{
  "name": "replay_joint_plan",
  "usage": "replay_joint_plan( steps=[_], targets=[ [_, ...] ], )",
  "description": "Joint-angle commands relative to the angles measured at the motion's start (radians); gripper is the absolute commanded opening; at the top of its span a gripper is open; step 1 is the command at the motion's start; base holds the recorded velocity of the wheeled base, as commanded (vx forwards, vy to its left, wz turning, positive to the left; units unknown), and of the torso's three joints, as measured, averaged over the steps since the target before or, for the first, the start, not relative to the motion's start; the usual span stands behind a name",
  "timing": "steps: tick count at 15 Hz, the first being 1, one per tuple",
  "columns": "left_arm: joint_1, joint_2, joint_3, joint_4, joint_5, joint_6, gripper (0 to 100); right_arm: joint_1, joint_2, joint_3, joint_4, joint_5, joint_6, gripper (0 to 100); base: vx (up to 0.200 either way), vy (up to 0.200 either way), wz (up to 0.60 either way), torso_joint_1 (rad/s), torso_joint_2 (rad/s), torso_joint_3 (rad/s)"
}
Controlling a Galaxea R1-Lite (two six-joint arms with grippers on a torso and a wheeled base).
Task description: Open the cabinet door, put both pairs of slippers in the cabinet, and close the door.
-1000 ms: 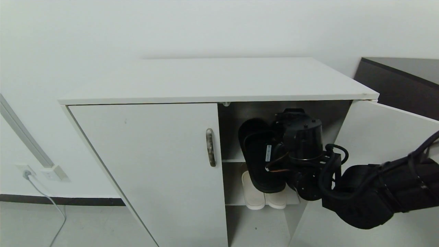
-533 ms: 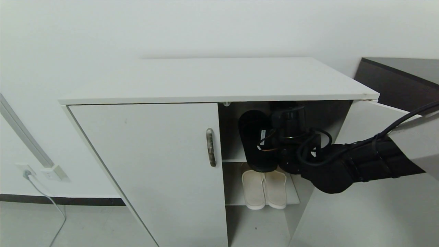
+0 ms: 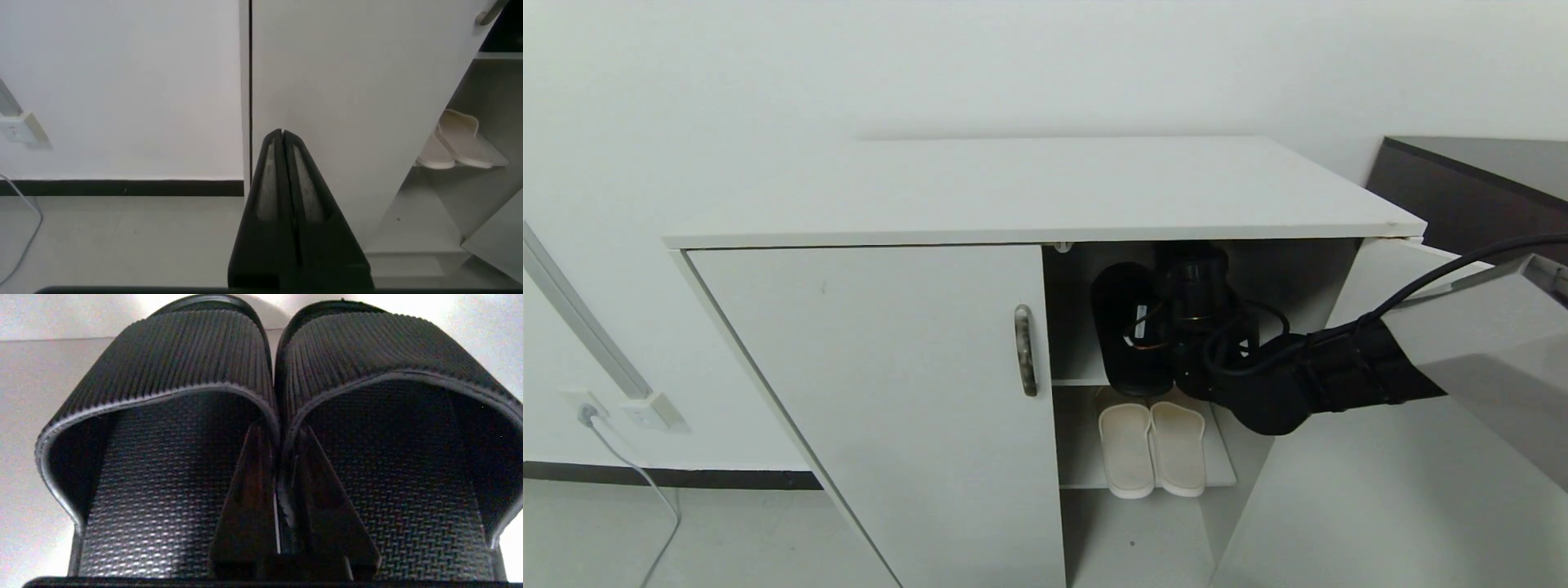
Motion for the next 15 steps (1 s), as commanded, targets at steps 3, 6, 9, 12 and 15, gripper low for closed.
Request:
replay_joint_plan(
  steps=[3,6,9,12,15],
  targets=[
    [0.000,0.001,0.000,0.000,0.000,-0.001,0,-0.010,0.034,-0.018,0.000,0.000,0.002,0,0.000,0.000,0.00,0.000,0.00,0.000],
    [0.000,0.001,0.000,0.000,0.000,-0.001,0,-0.010,0.044,-0.018,0.000,0.000,0.005,0,0.000,0.000,0.00,0.000,0.00,0.000],
    [0.000,0.001,0.000,0.000,0.000,-0.001,0,-0.012,0.034,-0.006,0.002,-0.002,0.007,100,0.000,0.000,0.00,0.000,0.00,0.000],
    [0.000,0.001,0.000,0.000,0.000,0.001,0,0.003,-0.039,0.093,-0.003,-0.002,0.007,100,0.000,0.000,0.00,0.000,0.00,0.000],
    [0.000,0.001,0.000,0.000,0.000,-0.001,0,0.063,-0.168,0.254,-0.053,-0.014,0.011,100,0.000,0.000,0.00,0.000,0.00,0.000]
  ],
)
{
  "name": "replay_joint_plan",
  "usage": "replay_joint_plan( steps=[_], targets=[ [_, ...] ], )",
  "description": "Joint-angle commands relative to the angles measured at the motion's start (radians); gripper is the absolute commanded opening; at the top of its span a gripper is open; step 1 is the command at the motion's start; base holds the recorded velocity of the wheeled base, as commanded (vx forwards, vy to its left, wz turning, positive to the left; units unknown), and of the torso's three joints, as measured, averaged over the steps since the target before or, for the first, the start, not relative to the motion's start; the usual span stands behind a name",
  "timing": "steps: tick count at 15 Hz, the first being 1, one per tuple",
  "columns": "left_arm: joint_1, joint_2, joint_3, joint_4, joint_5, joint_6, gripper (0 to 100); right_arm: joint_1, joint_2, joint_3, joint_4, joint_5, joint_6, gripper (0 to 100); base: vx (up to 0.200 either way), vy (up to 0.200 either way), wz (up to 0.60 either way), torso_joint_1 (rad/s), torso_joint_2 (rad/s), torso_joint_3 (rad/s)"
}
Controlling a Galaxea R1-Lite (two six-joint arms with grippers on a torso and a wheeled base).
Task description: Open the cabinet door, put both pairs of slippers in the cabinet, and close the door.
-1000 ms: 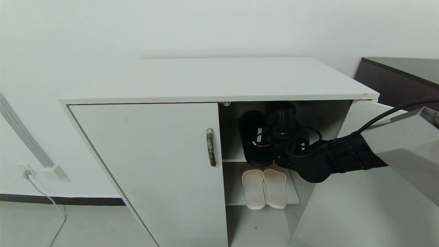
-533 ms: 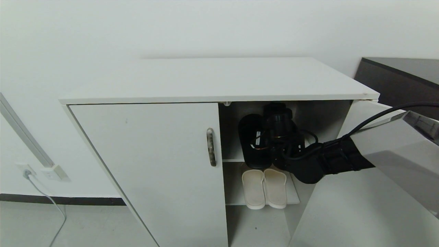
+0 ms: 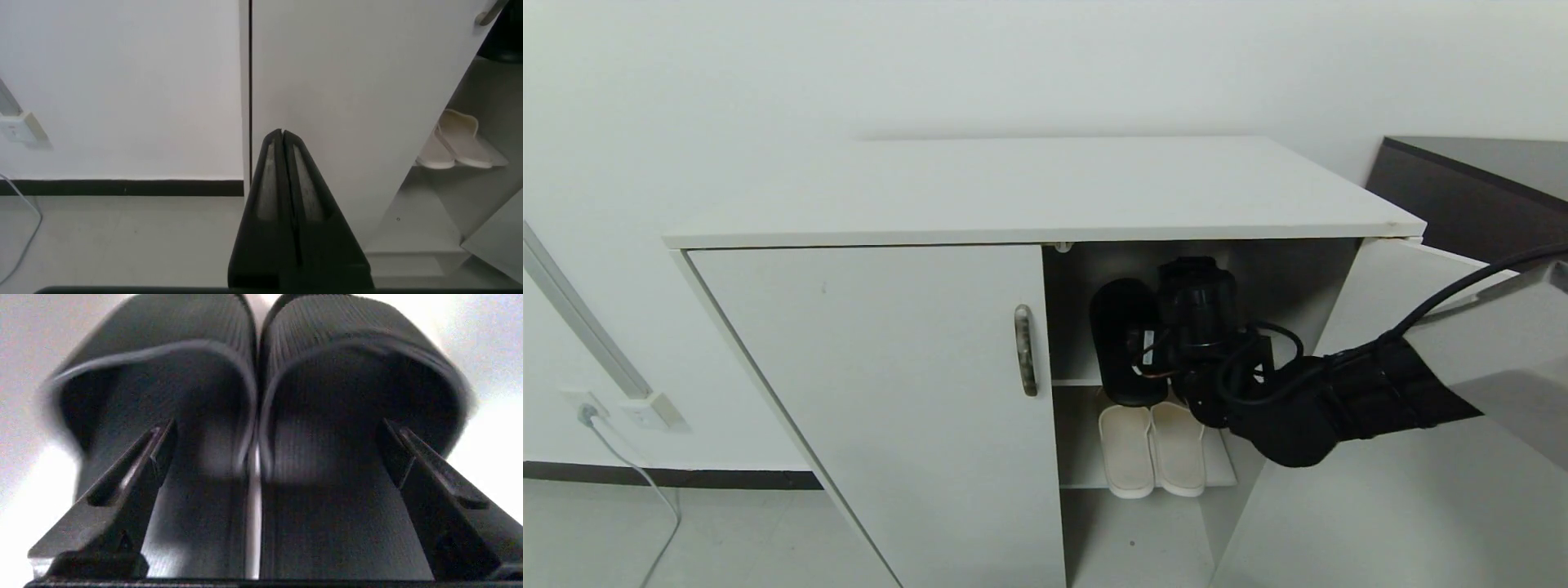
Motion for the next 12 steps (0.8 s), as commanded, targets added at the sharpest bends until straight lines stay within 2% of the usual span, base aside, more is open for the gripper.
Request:
replay_joint_plan(
  steps=[1,5,6,12],
  targets=[
    [0.000,0.001,0.000,0.000,0.000,0.000,0,0.058,-0.138,0.146,-0.057,-0.009,0.001,100,0.000,0.000,0.00,0.000,0.00,0.000],
    [0.000,0.000,0.000,0.000,0.000,0.000,0,0.164,-0.267,0.445,-0.229,-0.043,-0.002,100,0.000,0.000,0.00,0.000,0.00,0.000],
    [0.000,0.001,0.000,0.000,0.000,0.000,0,0.182,-0.276,0.476,-0.262,-0.045,-0.010,0,0.000,0.000,0.00,0.000,0.00,0.000],
    [0.000,0.000,0.000,0.000,0.000,0.000,0,0.201,-0.261,0.471,-0.270,-0.049,-0.018,0,0.000,0.000,0.00,0.000,0.00,0.000]
  ],
)
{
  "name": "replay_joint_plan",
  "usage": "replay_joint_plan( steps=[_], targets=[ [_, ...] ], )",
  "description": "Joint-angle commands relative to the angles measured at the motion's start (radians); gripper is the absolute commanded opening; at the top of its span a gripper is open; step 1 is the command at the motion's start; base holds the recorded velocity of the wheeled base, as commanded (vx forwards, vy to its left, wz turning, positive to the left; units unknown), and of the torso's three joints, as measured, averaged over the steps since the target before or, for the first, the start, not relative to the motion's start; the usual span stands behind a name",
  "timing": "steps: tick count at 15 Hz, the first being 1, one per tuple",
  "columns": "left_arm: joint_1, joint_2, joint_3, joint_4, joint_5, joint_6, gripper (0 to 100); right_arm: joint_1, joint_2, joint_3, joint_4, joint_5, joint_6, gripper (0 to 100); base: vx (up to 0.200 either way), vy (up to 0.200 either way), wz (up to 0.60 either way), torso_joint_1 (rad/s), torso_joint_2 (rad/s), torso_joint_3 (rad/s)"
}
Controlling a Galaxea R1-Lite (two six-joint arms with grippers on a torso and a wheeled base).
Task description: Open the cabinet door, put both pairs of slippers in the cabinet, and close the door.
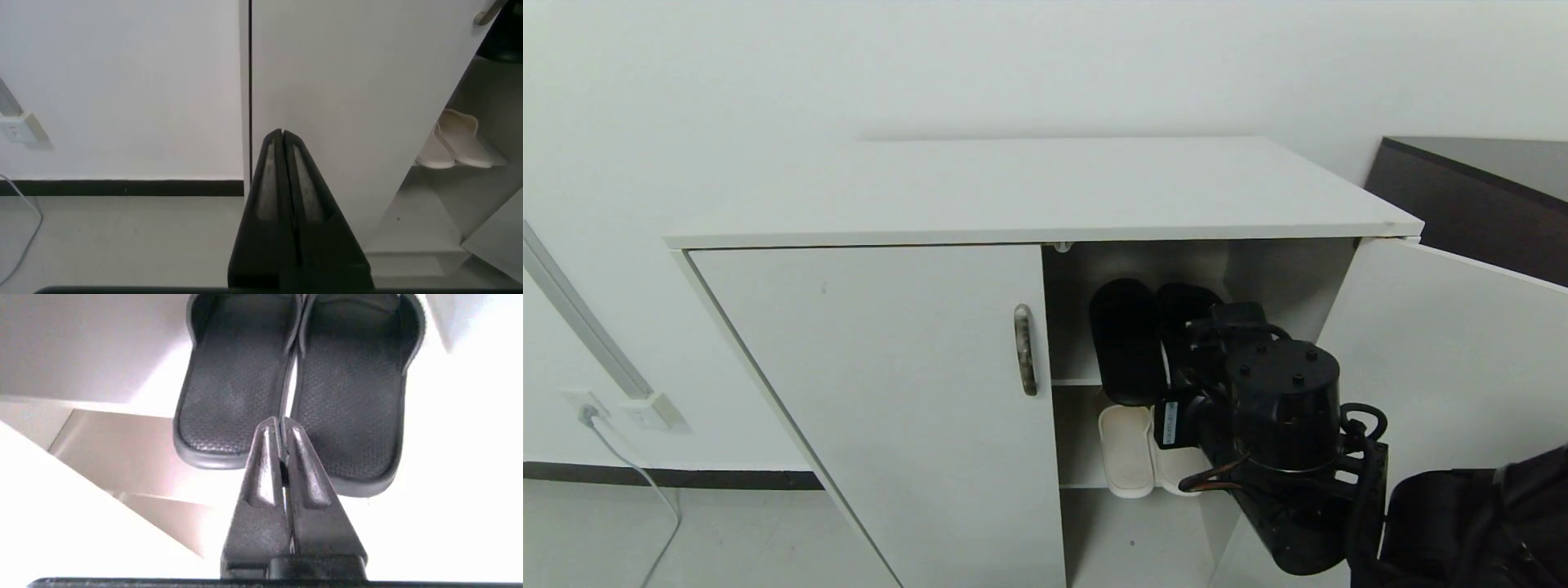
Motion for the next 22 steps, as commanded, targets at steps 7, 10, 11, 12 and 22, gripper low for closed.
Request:
replay_joint_plan(
  steps=[7,10,11,12,22],
  targets=[
    [0.000,0.002,0.000,0.000,-0.002,-0.001,0,-0.002,0.041,-0.006,-0.006,0.001,0.008,0,-0.114,0.000,0.00,0.001,0.00,0.001],
    [0.000,0.002,-0.002,0.000,-0.013,0.001,0,-0.003,0.006,0.002,-0.004,-0.005,0.006,0,-0.200,0.000,0.00,0.007,0.00,0.001],
    [0.000,0.002,0.000,0.000,-0.013,0.001,0,-0.003,0.006,-0.004,-0.004,-0.004,0.005,0,-0.200,0.000,0.00,-0.007,0.00,0.007],
    [0.000,0.002,0.000,0.000,-0.013,0.002,0,-0.003,0.007,-0.006,-0.004,-0.004,0.002,0,-0.200,0.000,0.00,-0.002,0.00,0.002],
    [0.000,0.002,-0.002,0.002,-0.013,0.001,0,-0.003,0.006,-0.004,-0.004,-0.004,-0.001,0,-0.200,0.000,0.00,0.003,0.00,0.003]
  ],
)
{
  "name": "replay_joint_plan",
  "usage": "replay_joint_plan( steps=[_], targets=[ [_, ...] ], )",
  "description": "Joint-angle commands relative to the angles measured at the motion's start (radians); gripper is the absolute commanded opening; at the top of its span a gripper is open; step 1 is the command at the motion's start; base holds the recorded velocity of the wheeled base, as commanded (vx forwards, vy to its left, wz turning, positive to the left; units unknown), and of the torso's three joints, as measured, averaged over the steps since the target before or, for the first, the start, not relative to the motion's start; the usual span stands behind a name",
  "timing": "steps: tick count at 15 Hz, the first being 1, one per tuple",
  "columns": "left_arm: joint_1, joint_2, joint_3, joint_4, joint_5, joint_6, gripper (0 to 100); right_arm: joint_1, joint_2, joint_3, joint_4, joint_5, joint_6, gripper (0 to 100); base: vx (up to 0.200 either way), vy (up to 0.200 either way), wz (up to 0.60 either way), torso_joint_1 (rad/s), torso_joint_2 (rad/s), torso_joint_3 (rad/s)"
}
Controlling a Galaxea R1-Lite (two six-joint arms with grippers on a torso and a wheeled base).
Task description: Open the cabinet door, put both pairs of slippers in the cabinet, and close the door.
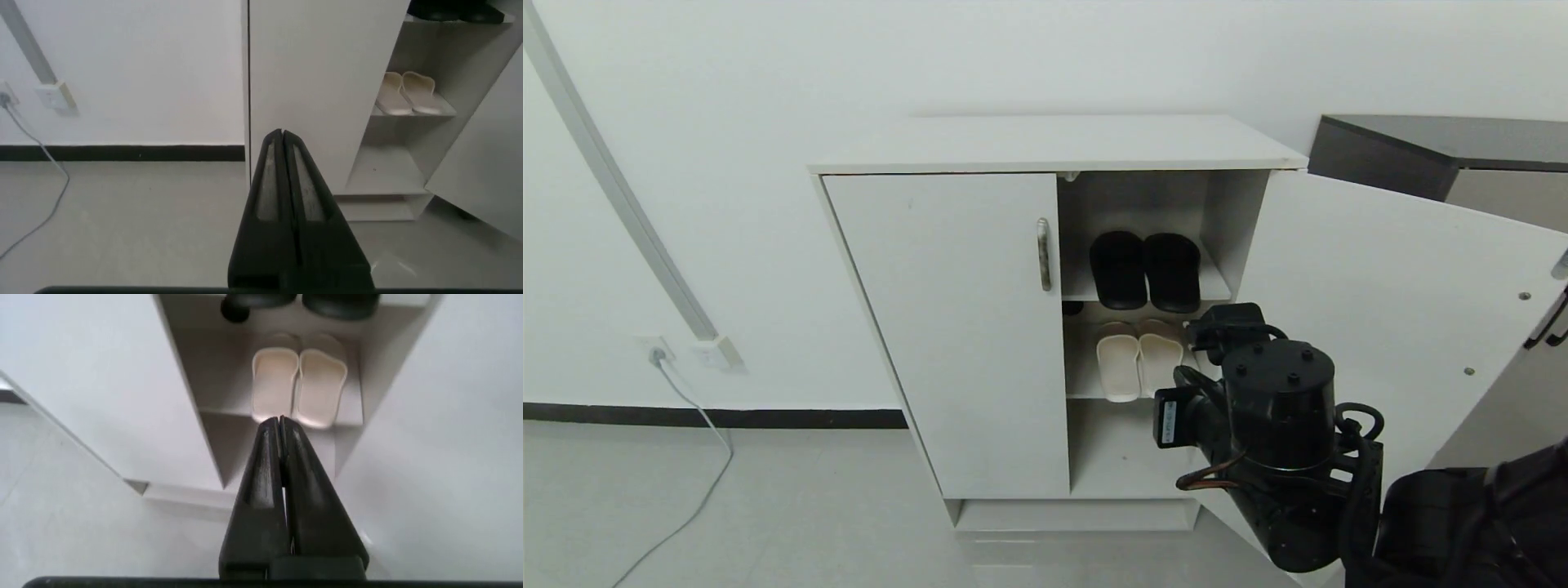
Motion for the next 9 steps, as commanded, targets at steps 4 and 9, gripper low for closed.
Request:
replay_joint_plan(
  steps=[4,9],
  targets=[
    [0.000,0.002,0.000,-0.001,0.000,0.000,0,-0.004,-0.001,0.016,-0.002,0.000,0.000,0,-0.150,0.000,0.00,0.003,0.00,0.002],
    [0.000,0.002,0.000,-0.001,0.000,0.000,0,-0.009,-0.001,0.030,-0.002,0.000,0.000,0,0.000,0.000,0.00,0.000,0.00,0.000]
  ],
)
